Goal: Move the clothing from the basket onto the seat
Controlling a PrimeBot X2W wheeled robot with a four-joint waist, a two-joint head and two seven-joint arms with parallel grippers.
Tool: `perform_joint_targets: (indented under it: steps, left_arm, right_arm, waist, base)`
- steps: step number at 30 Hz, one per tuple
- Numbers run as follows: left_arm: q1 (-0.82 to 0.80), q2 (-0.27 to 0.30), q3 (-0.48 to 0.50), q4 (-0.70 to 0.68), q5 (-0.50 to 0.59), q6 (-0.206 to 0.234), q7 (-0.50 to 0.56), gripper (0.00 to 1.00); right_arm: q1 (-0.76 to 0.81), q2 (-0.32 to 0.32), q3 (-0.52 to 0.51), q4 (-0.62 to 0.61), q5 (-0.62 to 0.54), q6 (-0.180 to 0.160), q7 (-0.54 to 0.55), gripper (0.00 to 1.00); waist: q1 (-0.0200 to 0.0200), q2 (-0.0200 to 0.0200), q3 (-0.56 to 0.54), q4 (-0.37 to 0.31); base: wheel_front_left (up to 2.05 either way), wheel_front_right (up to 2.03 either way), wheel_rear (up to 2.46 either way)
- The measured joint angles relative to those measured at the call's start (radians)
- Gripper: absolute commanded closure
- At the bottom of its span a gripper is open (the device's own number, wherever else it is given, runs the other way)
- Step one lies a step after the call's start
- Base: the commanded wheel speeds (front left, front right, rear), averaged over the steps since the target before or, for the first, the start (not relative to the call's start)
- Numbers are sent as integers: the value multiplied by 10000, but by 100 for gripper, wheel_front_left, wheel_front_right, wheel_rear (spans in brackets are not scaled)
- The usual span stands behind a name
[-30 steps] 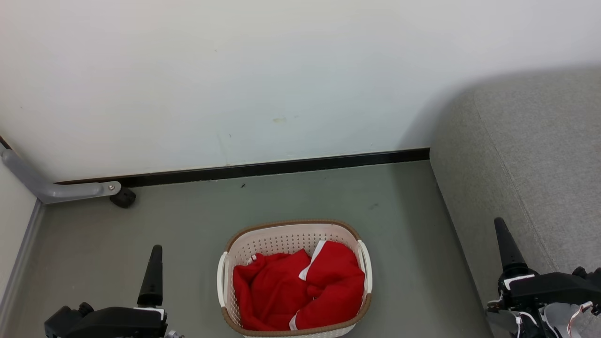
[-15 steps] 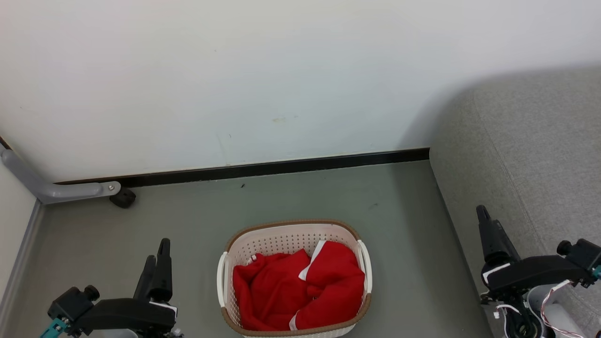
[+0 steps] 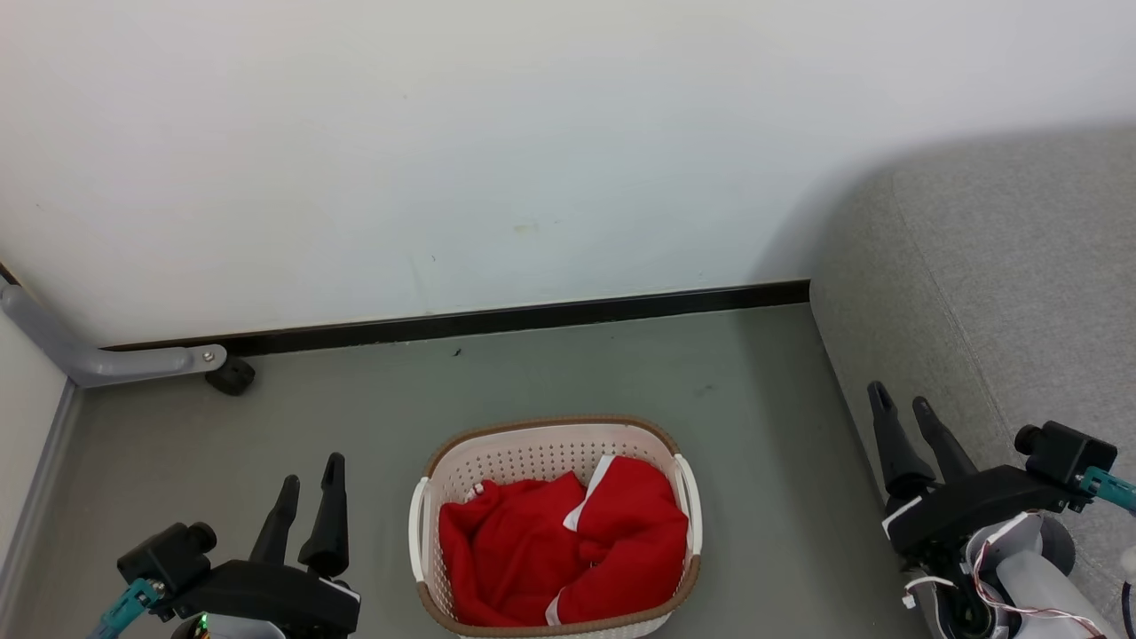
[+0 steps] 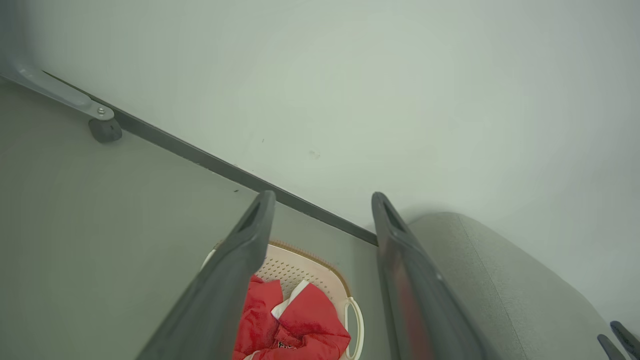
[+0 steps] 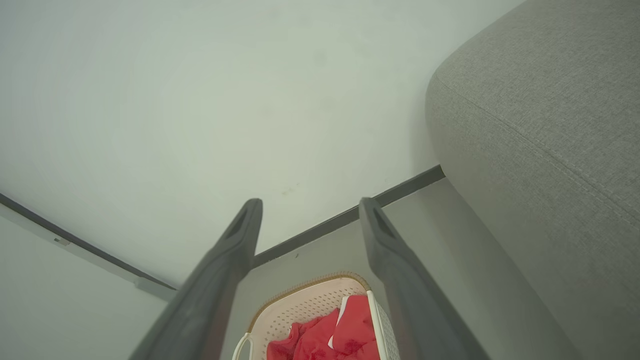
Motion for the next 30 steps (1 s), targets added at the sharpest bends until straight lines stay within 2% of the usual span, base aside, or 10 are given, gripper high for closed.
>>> perform_joint_targets:
  steps: [11,23,30]
  left_arm:
    - [-144,163,-368,159,1720,286,-407,0]
    - [-308,326,-660,374,3561,466,-826,0]
    - [-367,447,-748,500,4464,464,-1051,0]
  right_arm:
    - [-402,-282,803,485,-1363,-90,-407,0]
    - [-885,-516,1632,984,-2894,-362,-882,0]
    - [-1290,-683,1910,1289,-3511,-362,-1095,0]
  waist:
    - [0,0,-22,-22]
    - [0,0,-30,-48]
    - [0,0,-31,-61]
  base:
    - [0,0,0]
    - [0,0,0]
    - [0,0,0]
